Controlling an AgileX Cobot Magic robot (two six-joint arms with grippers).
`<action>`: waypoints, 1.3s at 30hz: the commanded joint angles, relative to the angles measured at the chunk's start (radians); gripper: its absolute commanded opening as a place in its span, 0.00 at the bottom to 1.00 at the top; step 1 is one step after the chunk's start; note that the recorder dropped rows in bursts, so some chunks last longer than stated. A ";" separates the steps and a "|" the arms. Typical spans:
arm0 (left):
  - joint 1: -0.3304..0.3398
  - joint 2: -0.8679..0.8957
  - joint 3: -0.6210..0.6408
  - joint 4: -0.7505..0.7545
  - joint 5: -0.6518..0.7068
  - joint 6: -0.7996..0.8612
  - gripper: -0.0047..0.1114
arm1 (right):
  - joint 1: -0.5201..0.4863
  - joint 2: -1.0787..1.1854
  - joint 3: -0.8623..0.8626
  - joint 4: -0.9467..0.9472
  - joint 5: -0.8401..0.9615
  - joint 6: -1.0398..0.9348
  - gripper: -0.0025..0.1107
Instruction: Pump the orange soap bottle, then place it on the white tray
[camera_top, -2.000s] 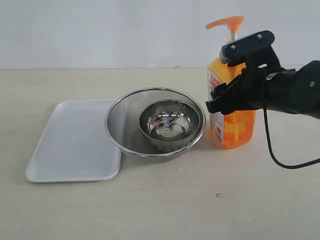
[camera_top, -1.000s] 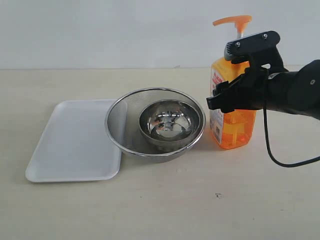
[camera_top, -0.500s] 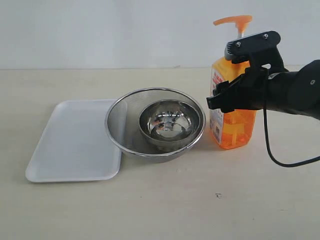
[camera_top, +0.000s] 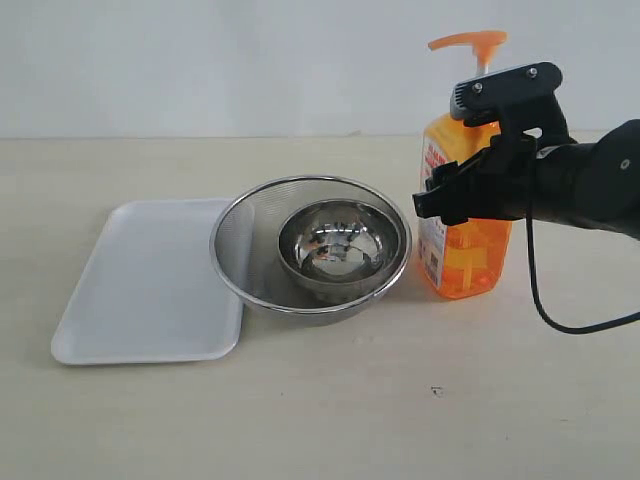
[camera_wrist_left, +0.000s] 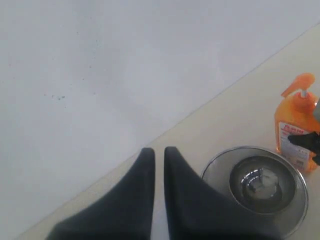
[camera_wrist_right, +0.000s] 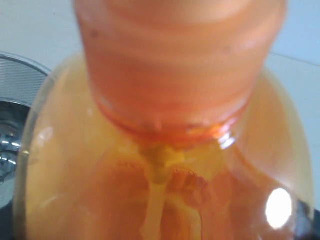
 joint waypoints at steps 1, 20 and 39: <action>-0.003 -0.072 0.103 0.035 0.000 -0.065 0.08 | 0.001 -0.006 0.007 -0.008 0.028 -0.010 0.02; -0.003 -0.407 0.552 0.033 0.000 -0.287 0.08 | 0.001 -0.006 0.007 -0.004 0.049 -0.029 0.02; -0.003 -0.676 0.918 0.040 0.000 -0.506 0.08 | 0.001 -0.006 0.007 0.015 0.026 -0.025 0.02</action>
